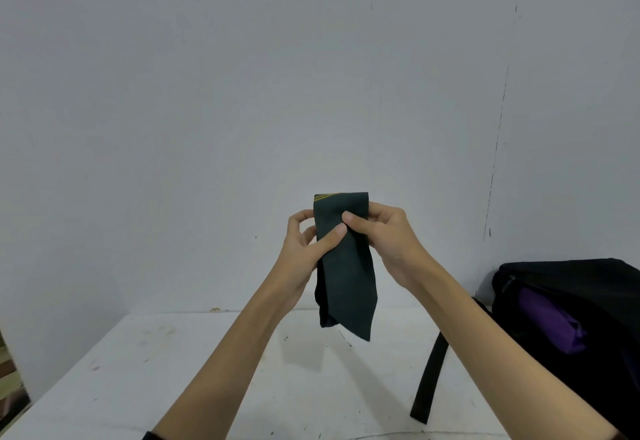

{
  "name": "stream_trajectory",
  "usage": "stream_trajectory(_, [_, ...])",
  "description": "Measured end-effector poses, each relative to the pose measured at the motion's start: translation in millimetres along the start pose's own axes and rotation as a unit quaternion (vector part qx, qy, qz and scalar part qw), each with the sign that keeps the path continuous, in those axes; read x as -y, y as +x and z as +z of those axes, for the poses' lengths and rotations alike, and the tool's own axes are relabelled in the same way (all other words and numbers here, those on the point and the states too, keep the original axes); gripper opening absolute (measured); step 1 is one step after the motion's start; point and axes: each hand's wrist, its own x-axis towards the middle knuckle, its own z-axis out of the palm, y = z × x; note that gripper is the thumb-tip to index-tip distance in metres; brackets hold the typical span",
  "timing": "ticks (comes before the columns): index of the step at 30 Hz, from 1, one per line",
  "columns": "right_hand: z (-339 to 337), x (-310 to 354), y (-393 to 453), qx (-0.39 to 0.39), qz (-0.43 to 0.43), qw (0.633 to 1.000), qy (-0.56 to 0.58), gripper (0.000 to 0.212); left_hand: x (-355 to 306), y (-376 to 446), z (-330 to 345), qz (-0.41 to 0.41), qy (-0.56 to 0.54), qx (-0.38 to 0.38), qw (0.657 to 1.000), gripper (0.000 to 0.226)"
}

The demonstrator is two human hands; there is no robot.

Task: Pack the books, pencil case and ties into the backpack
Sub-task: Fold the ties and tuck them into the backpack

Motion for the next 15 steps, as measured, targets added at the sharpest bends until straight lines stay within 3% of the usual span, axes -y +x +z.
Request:
stream_trajectory(4, [5.4, 6.1, 2.5, -0.025, -0.01, 1.0, -0.004, 0.013, 13.3, -5.7, 1.7, -0.021, 0.114, 0.085, 0.99, 0.05])
stream_trajectory(7, [11.0, 5.7, 2.6, -0.064, -0.002, 0.998, 0.006, 0.012, 19.0, -8.0, 9.8, 0.022, 0.151, 0.073, 0.986, 0.032])
stream_trajectory(12, [13.7, 9.7, 3.5, -0.1, -0.009, 0.995, 0.009, 0.012, 34.4, -10.9, 21.5, 0.115, 0.156, -0.074, 0.978, 0.02])
stream_trajectory(15, [10.6, 14.1, 6.0, -0.116, -0.017, 0.993, 0.007, 0.011, 41.0, -9.0, 16.0, 0.2, 0.252, -0.179, 0.93, 0.025])
